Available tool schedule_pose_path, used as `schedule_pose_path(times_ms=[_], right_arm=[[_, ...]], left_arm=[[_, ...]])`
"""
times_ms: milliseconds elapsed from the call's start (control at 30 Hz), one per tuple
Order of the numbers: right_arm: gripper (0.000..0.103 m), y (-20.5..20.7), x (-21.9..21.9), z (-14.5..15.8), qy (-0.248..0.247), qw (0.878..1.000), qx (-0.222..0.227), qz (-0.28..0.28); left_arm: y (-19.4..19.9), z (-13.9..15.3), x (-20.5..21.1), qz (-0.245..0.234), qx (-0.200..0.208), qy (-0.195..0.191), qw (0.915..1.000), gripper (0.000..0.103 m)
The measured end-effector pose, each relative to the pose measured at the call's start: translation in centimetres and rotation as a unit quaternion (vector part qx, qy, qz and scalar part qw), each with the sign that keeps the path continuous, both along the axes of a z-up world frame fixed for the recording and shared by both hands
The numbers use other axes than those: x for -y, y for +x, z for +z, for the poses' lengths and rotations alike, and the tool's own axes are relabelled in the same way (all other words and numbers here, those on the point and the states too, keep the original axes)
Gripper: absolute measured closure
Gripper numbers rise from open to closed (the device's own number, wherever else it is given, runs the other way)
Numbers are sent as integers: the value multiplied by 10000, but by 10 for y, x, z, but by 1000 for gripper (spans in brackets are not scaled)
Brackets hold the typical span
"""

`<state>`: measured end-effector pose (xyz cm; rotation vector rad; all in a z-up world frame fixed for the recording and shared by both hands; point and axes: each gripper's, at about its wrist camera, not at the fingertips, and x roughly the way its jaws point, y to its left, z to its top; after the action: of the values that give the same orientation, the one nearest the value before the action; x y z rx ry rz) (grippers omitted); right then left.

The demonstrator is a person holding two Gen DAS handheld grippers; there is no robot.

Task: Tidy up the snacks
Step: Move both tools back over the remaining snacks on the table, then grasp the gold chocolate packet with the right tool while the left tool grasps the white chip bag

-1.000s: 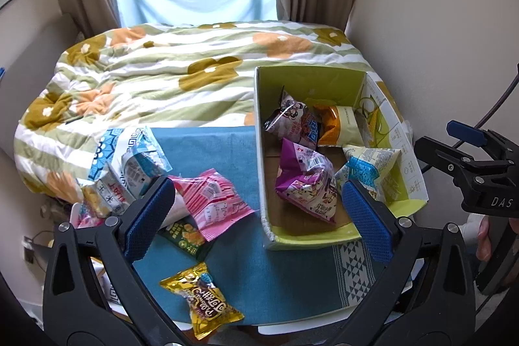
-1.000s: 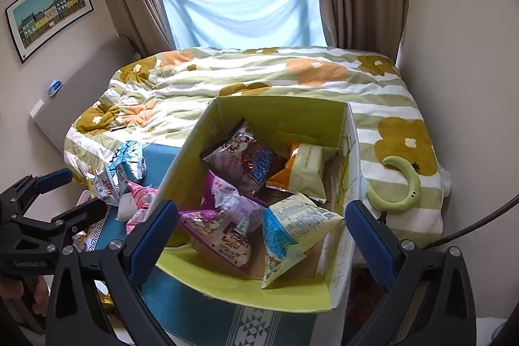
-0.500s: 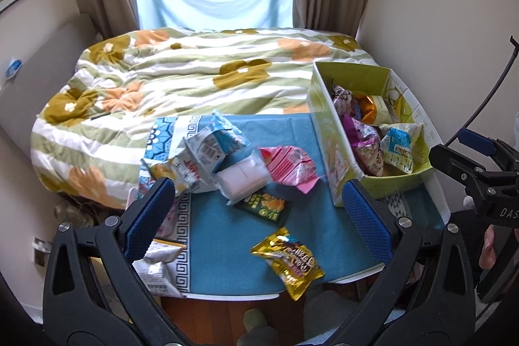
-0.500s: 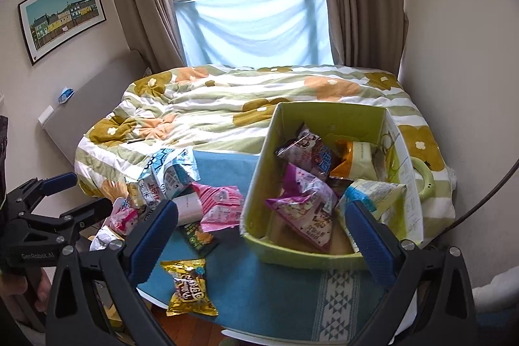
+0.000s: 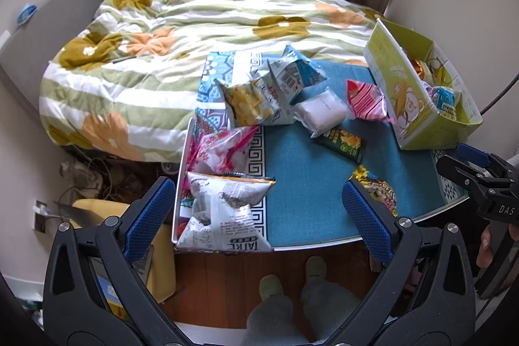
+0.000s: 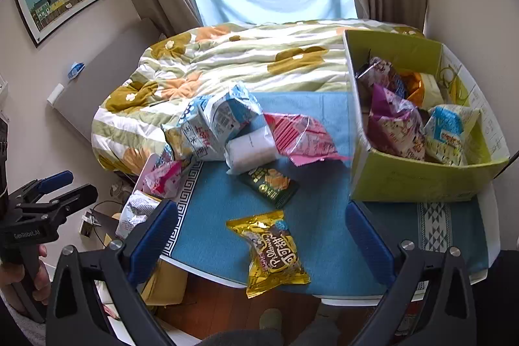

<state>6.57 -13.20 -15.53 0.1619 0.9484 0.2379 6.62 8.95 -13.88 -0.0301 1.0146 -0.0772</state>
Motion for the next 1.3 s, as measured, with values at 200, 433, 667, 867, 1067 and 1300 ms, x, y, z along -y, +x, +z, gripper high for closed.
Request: schedule_pose_path(times_ms=[200,433,667,867,1067,1300], right_arm=[[0,8,-13,-43,-32,9990,-416,151],[0,22,-20,-84,3,9962,-825,276],[0,33,-22,-109,-4,9935,-1081,345],[0,35,-18,-121,9,9913,-1242,441],[0,34,-17,-133,41,9889,-1367,577],[6,35,-17,-143,86,9857,-1490,786]], left_arm=[[7,-47,-20,131,-413,-204,9989,1],[19,-95,-23,148,-827,-114,9964,2],[26,-123,-23,168,-1109,-24,9937,14],[28,-126,-23,153,-1142,-8,9933,30],[25,-124,-22,138,-1124,85,9935,38],[19,-119,-16,128,-1062,129,9942,40]])
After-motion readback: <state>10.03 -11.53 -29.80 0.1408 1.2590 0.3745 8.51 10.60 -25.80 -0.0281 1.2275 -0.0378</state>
